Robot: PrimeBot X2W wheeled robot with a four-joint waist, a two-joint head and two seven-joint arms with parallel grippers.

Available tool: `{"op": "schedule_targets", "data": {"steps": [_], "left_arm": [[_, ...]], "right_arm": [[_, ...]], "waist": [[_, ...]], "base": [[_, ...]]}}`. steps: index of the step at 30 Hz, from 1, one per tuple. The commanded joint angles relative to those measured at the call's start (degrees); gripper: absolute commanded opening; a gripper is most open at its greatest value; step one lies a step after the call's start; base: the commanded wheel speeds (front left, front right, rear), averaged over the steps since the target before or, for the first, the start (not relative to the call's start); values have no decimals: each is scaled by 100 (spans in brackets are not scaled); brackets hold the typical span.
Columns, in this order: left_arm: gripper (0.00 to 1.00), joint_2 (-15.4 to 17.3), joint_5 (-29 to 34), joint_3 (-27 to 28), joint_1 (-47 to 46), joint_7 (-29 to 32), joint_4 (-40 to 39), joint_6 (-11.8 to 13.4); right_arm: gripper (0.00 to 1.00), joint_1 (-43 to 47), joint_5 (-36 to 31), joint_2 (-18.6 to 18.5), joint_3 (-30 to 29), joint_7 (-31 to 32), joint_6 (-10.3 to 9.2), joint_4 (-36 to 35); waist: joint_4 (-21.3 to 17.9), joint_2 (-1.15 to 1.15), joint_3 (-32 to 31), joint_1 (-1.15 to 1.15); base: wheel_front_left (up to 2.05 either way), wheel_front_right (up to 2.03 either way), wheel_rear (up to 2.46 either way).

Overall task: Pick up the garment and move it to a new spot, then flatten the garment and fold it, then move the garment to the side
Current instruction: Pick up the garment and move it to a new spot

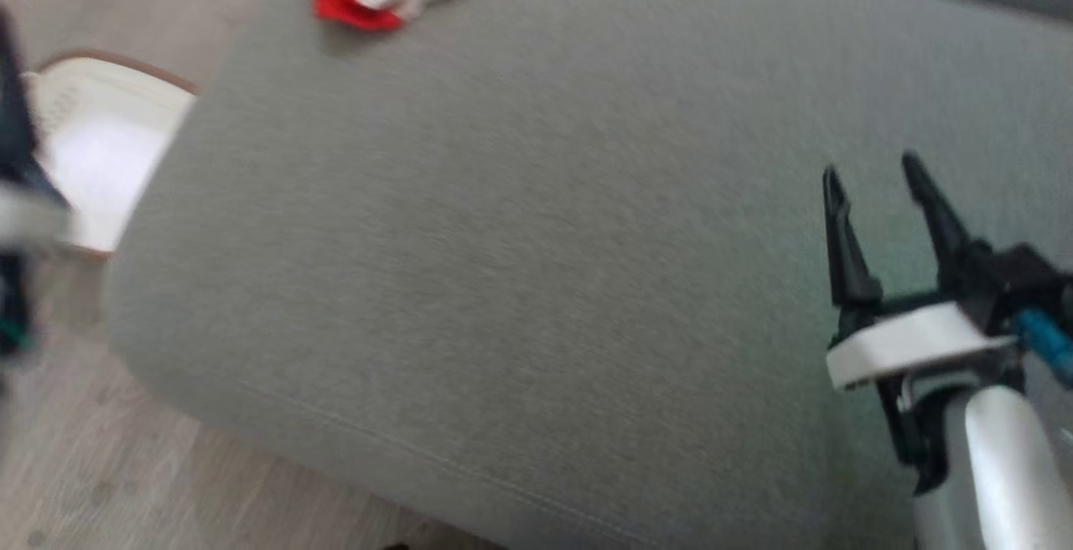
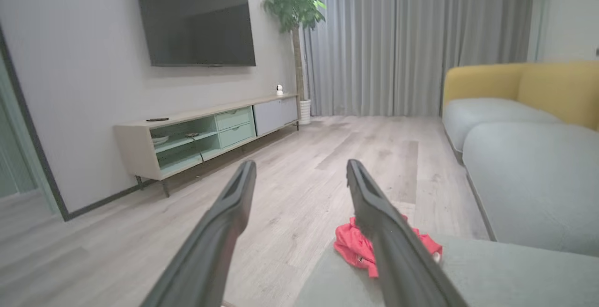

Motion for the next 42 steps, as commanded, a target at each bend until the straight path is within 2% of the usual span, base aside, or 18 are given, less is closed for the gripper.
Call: {"op": "schedule_targets", "data": {"steps": [1, 3, 5, 11, 20, 28, 29, 30, 31, 32, 42], "left_arm": [[100, 375, 52, 303, -377, 65, -75, -15], [100, 554, 64, 344, -1044, 317, 256, -73], [100, 587, 49, 374, -1686, 480, 643, -72], [100, 424, 120, 167, -2977, 772, 1980, -136], [100, -181, 22, -218, -3660, 1054, 3449, -444], [100, -387, -18, -397, -3874, 1334, 4476, -564], [85, -402, -38, -399, -3906, 1363, 4572, -585], [45, -414, -57, -398, -3936, 1368, 4648, -619], [14, -415, -58, -401, -3968, 1334, 4708, -640], [0, -403, -39, -414, -4000, 1280, 4757, -654], [0, -258, 89, -460, -4345, 673, 4920, -805]], "right_arm": [[100, -116, -48, -30, 126, 34, 37, -244], [100, -171, -179, -30, 72, 177, 37, -487], [100, -184, -294, -30, -9, 305, 37, -718], [100, -216, -426, -30, -126, 593, 37, -1335], [100, -63, -400, -30, -427, 823, 37, -1990], [100, -178, -313, -30, -482, 756, 37, -2100], [100, -191, -302, -30, -490, 738, 37, -2087], [100, -199, -289, -30, -494, 719, 37, -2074], [100, -208, -272, -30, -500, 696, 37, -2060], [100, -217, -253, -30, -500, 674, 37, -2042], [100, -300, -66, -30, -492, 417, 37, -1645]], "waist": [[-640, 0, 663, -3], [-801, 0, 892, -3], [-931, 0, 1114, -3], [-1338, 0, 1690, -3], [-1706, 0, 2479, -3], [-1895, 0, 2712, -3], [-1906, 0, 2712, -3], [-1919, 0, 2705, -3], [-1927, 0, 2689, -3], [-1935, 0, 2668, -3], [-1970, 0, 2126, -3]], "base": [[0, 0, 0], [0, 0, 0], [0, 0, 0], [0, 0, 0], [0, 0, 0], [0, 0, 0], [0, 0, 0], [0, 0, 0], [0, 0, 0], [0, 0, 0], [0, 0, 0]]}}
